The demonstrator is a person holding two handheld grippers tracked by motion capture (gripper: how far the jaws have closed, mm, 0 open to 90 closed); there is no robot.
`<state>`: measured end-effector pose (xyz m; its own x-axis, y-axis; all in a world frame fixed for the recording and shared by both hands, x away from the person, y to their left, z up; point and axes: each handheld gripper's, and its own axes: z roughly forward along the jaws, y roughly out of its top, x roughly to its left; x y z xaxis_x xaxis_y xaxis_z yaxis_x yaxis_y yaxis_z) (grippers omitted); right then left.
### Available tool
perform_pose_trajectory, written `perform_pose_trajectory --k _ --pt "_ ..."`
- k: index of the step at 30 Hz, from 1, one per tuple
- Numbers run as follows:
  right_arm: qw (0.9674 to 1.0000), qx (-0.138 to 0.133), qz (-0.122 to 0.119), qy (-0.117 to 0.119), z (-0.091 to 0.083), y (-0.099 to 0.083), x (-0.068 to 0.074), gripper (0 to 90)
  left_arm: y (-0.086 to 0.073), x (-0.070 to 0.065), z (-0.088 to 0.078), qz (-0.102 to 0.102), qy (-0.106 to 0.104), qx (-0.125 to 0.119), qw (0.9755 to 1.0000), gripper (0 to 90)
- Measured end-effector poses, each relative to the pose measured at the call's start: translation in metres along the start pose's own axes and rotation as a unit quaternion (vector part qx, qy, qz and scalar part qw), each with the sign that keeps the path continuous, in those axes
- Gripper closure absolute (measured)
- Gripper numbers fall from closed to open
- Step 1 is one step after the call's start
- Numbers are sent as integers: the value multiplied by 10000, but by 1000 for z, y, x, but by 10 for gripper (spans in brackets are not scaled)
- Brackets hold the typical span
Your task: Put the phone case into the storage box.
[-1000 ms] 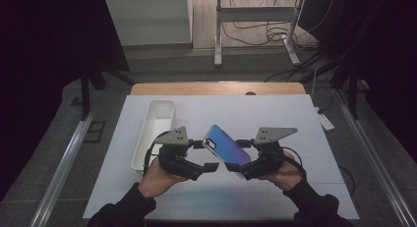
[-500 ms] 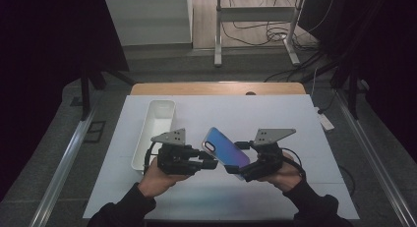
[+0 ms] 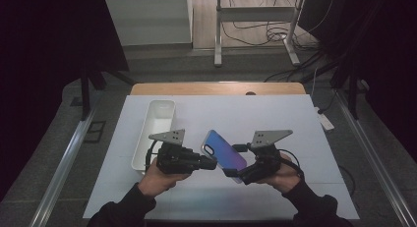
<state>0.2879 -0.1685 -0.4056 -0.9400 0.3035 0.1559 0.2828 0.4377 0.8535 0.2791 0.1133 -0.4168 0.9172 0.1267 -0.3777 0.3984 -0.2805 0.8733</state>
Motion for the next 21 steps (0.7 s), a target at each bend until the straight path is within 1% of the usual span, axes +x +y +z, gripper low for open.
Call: perform_pose_trajectory --k 3,4,7,8,12,13,14,15,16,18,21 --pt "10000 20 -32 11 1 0 0 163 0 1 0 1 -101 8 9999 837" --pt "10000 28 -44 16 1 0 0 163 -1 1 0 29 -145 21 9999 842" --pt "9999 37 -84 49 2 -1 1 161 -1 1 1 70 -178 28 9998 852" --pt "9999 40 -73 81 2 -1 1 160 -1 2 0 123 -241 35 9996 855" --pt "9995 70 87 295 4 -2 -2 153 -1 1 1 234 -353 20 9991 869" --pt "9993 78 129 335 5 -2 -2 150 -1 0 2 256 -418 2 9988 879" --pt "9990 84 175 399 6 -2 -2 152 -1 0 2 256 -418 2 9988 883" --pt "9988 103 197 441 7 -3 -2 152 0 -1 4 315 -411 47 9986 884" --pt "9988 103 197 441 7 -3 -2 152 0 -1 4 315 -411 47 9986 886" --pt "9989 190 144 407 9 -3 -1 155 -1 -1 6 350 -414 98 9985 887" --pt "9987 250 171 419 12 -5 0 156 -1 0 7 352 -376 142 9986 888"
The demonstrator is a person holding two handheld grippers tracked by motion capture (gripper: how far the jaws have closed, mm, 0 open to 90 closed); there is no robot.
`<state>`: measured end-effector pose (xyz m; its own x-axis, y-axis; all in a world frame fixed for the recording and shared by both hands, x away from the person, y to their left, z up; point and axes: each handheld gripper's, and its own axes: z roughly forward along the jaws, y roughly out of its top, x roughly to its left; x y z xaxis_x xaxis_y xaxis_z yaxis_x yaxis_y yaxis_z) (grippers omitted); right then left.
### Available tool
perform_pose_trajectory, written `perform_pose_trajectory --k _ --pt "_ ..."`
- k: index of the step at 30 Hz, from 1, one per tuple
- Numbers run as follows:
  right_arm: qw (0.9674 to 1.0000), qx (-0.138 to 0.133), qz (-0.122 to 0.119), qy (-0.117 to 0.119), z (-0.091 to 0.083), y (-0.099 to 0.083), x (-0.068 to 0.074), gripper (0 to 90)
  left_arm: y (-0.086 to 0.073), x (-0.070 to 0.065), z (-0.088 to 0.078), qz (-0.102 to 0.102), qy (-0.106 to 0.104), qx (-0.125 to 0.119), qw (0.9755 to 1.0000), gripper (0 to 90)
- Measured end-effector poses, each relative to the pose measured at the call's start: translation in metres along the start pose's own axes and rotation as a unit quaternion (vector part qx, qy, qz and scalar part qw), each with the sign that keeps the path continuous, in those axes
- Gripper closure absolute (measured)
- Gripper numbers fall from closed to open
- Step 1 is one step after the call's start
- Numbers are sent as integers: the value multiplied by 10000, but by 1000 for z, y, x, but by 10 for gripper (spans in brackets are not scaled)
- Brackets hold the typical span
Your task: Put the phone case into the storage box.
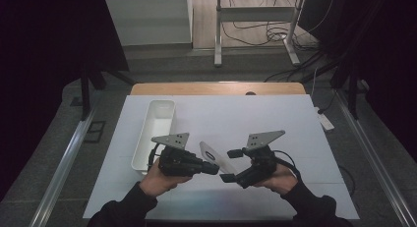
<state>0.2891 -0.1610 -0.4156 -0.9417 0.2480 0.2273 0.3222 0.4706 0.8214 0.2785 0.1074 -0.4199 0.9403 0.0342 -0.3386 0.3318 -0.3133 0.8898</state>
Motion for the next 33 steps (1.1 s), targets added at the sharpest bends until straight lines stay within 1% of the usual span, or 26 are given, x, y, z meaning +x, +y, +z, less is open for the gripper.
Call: perform_pose_trajectory --k 5,7,11,12,13,14,16,17,22,25,26,29,32,33 --pt "10000 12 8 -26 -1 -1 -1 155 1 0 -3 -37 95 -4 9999 888" --pt "10000 26 -5 -70 -1 -1 -1 154 1 1 -4 -73 139 -1 9999 888" --pt "9997 118 -38 -196 -1 -3 -1 145 0 2 -5 -153 299 88 9994 888" --pt "9995 167 -64 -243 -1 -3 0 140 0 2 -5 -160 327 117 9993 888" --pt "9995 167 -64 -243 -1 -3 0 140 0 2 -5 -160 327 117 9993 888" --pt "9992 234 -83 -308 0 -5 0 129 0 2 -5 -190 377 130 9990 888" --pt "9988 285 -115 -384 0 -5 0 121 -1 2 -7 -208 459 169 9986 888" --pt "9985 324 -131 -410 0 -5 0 113 -1 2 -7 -214 527 215 9981 888" --pt "9979 372 -93 -519 0 -8 0 80 -2 2 -8 -240 703 328 9967 888" --pt "9976 373 -79 -575 -1 -9 0 60 -2 2 -8 -249 763 384 9960 888" --pt "9974 387 -72 -602 -1 -10 0 54 -2 2 -7 -243 837 440 9952 888" --pt "9963 438 -72 -738 -2 -13 1 21 -3 2 -7 -250 939 512 9939 888" --pt "9956 478 -48 -804 -3 -15 1 5 -3 1 -7 -243 1087 584 9921 888" --pt "9956 478 -48 -804 -3 -15 1 5 -3 1 -7 -243 1087 584 9921 888"
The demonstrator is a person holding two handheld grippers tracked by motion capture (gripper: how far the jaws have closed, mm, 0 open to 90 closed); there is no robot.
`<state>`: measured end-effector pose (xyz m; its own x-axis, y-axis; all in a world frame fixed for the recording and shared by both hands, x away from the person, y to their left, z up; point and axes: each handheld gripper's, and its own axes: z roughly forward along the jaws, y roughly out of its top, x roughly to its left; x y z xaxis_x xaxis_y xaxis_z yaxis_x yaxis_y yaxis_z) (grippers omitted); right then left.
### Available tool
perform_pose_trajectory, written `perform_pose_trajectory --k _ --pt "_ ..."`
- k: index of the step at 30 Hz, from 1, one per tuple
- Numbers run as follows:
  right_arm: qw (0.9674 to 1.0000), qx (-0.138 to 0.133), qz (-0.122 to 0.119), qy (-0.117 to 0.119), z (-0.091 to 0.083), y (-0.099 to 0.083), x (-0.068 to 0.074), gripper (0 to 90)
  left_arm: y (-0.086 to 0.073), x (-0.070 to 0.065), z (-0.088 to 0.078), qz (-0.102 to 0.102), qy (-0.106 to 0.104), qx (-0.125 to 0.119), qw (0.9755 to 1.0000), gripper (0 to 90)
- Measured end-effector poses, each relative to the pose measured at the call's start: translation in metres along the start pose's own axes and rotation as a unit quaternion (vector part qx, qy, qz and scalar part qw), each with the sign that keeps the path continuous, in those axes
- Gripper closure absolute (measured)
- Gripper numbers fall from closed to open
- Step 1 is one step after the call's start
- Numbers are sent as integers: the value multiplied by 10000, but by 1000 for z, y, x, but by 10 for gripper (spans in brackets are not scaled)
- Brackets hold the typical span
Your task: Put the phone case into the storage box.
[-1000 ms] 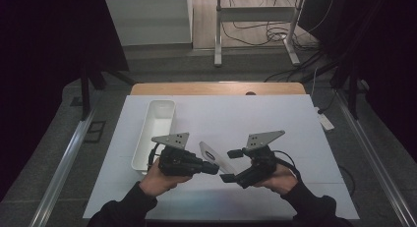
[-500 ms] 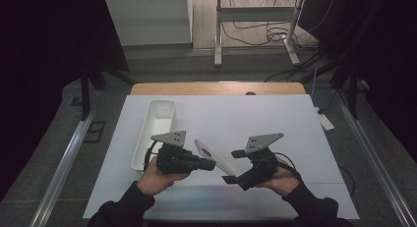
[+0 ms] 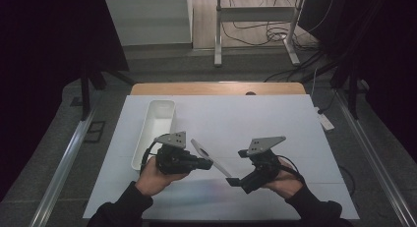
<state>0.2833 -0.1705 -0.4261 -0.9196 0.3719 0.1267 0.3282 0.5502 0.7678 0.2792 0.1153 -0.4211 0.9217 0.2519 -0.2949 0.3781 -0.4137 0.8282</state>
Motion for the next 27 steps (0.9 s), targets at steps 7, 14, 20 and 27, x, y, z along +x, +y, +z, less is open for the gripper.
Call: perform_pose_trajectory --k 7,14,20,27 --pt "9998 89 12 -180 -1 -5 1 0 -1 -1 -1 -14 239 83 9997 887" --pt "9995 142 12 -271 -2 -9 0 0 -1 0 -2 -64 464 160 9988 887" --pt "9990 200 31 -402 -5 -13 -1 0 -1 3 -4 -111 638 196 9977 887" --pt "9982 232 91 -539 -11 -20 -1 0 1 6 -9 -89 872 222 9959 886"
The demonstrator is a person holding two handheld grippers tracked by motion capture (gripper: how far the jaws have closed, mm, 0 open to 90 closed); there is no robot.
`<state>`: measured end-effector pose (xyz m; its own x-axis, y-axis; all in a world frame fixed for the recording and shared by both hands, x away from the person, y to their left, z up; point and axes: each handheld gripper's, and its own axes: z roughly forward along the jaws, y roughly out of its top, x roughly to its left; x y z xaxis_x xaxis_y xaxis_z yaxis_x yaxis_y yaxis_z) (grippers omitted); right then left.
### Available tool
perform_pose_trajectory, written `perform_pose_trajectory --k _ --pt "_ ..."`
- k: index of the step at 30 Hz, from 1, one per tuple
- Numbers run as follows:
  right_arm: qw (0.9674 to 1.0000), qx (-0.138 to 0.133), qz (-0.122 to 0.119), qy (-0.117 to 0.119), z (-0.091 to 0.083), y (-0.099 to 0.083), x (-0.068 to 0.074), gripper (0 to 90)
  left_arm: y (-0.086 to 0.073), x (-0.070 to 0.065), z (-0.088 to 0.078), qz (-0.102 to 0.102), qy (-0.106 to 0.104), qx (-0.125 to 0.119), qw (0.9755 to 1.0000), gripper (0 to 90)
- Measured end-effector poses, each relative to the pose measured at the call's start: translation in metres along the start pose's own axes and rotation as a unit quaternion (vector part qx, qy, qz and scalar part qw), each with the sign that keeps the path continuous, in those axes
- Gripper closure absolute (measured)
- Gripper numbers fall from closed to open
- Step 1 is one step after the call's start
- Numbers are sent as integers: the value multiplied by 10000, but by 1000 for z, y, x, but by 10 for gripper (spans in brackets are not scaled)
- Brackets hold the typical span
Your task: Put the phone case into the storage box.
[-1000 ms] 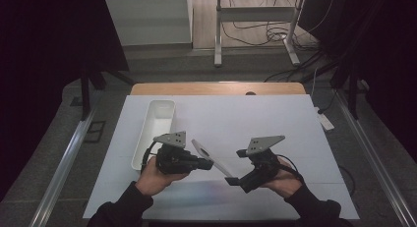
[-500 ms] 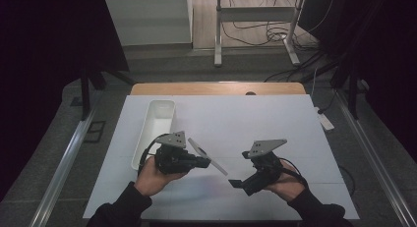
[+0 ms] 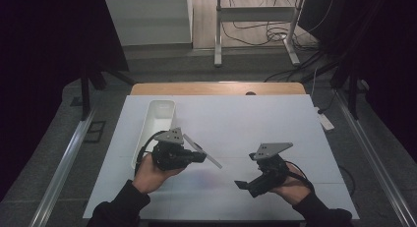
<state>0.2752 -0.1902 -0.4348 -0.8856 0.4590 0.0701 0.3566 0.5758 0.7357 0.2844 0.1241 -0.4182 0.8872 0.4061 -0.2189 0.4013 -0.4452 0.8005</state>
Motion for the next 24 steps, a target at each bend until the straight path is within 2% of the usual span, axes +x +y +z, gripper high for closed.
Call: perform_pose_trajectory --k 3,7,24 --pt "10000 2 80 -57 -4 -4 -1 0 1 2 -2 10 179 32 9998 886" --pt "9998 -10 158 -130 -9 -8 -2 0 3 5 -4 -3 299 38 9995 886" --pt "9986 -79 303 -423 -28 -27 -10 0 12 18 -14 -19 648 214 9977 886"
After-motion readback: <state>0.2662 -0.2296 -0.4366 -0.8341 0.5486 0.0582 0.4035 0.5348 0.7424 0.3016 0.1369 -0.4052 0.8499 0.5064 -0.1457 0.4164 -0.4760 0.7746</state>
